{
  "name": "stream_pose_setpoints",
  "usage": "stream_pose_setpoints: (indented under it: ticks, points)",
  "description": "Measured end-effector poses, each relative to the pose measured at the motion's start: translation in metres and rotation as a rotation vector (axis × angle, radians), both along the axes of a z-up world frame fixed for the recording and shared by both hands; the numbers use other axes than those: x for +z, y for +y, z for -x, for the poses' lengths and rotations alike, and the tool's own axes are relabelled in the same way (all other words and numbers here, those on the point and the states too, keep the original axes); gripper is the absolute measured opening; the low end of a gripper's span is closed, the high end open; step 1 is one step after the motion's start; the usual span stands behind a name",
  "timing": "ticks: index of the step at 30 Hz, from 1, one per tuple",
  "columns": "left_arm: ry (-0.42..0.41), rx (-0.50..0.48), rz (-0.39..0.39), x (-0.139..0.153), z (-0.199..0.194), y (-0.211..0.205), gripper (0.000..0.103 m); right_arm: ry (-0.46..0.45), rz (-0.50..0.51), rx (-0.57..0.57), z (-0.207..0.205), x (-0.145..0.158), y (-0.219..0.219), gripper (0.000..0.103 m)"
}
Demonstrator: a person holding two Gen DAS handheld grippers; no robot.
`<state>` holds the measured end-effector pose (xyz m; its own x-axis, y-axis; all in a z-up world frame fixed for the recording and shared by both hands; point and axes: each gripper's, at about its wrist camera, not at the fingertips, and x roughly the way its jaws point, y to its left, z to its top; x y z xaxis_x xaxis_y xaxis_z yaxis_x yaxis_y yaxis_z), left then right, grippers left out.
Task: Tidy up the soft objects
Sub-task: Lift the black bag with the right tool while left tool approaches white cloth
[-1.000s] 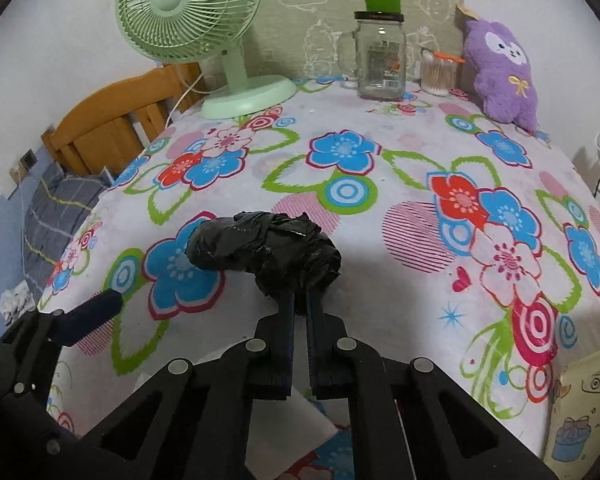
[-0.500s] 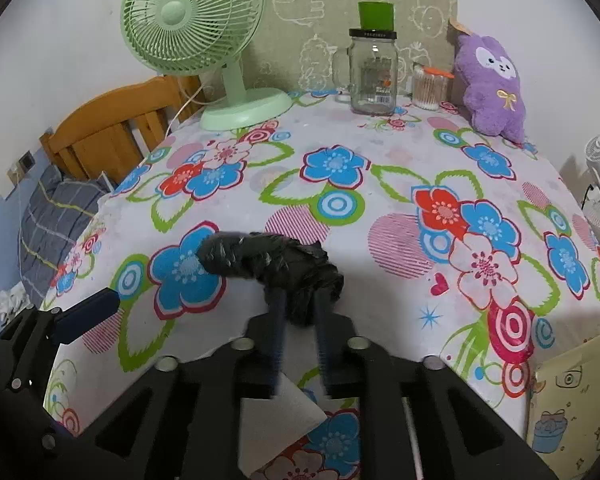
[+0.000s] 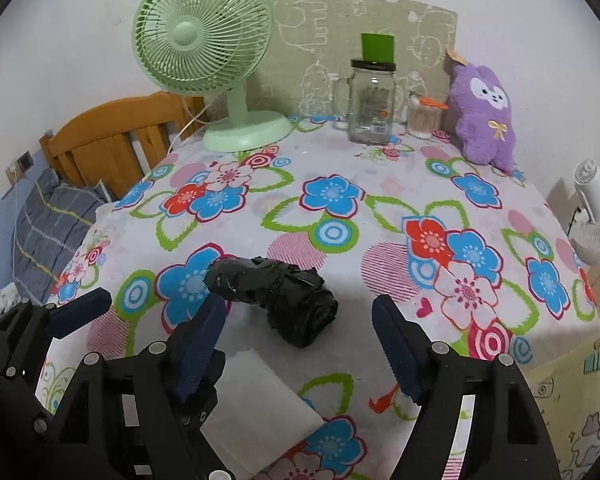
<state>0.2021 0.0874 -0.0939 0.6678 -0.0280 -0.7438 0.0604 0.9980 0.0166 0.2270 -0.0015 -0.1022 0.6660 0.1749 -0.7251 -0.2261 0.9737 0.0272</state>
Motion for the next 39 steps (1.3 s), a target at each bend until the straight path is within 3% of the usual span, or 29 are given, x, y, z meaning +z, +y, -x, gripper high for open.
stream_pose_setpoints:
  ticks: [14, 15, 18, 22, 39]
  points:
    - [0.090, -0.012, 0.010, -0.024, -0.029, 0.002, 0.094, 0.073, 0.017, 0.092, -0.035, -0.022, 0.017, 0.082]
    - [0.094, -0.014, 0.005, -0.025, -0.029, 0.001, 0.094, 0.084, 0.017, 0.096, -0.038, -0.025, 0.017, 0.080]
    - [0.093, -0.023, -0.006, -0.028, -0.030, -0.002, 0.095, 0.116, 0.021, 0.097, -0.043, -0.035, 0.017, 0.059]
    - [0.091, -0.027, -0.007, -0.029, -0.030, -0.003, 0.094, 0.110, 0.035, 0.088, -0.042, -0.036, 0.016, 0.048]
    - [0.001, -0.039, -0.006, -0.001, 0.000, -0.014, 0.095, 0.036, 0.024, 0.023, -0.011, -0.008, -0.001, 0.043]
